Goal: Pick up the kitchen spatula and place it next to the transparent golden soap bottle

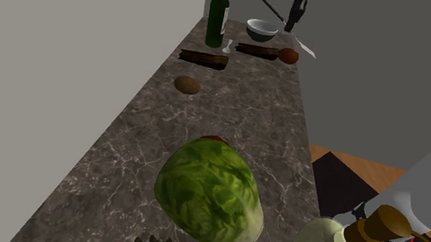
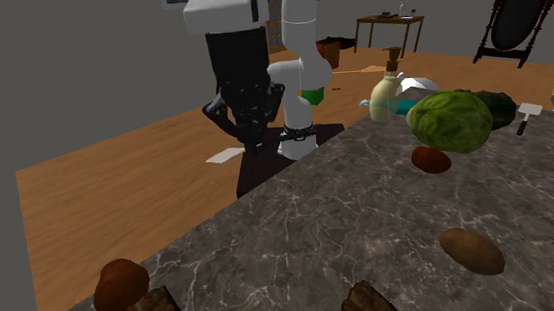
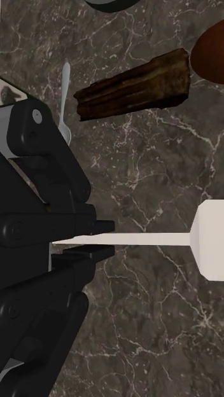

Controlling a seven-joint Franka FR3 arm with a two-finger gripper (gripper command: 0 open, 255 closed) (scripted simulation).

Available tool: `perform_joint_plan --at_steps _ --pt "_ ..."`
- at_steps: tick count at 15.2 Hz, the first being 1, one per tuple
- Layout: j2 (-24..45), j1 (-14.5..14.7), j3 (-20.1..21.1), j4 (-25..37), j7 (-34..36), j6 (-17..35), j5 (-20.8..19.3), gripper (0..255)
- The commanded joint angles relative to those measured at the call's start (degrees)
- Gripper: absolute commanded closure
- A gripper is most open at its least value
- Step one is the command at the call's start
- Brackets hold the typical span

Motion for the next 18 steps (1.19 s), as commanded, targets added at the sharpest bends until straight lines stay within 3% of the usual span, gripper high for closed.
perform_joint_plan --at_steps 1,18 --pt "0.01 -0.04 -0.02 1.48 0.11 -1.48 -0.01 255" --pt "5.05 -1.93 -0.50 21.64 0.10 -16.90 1.86 255"
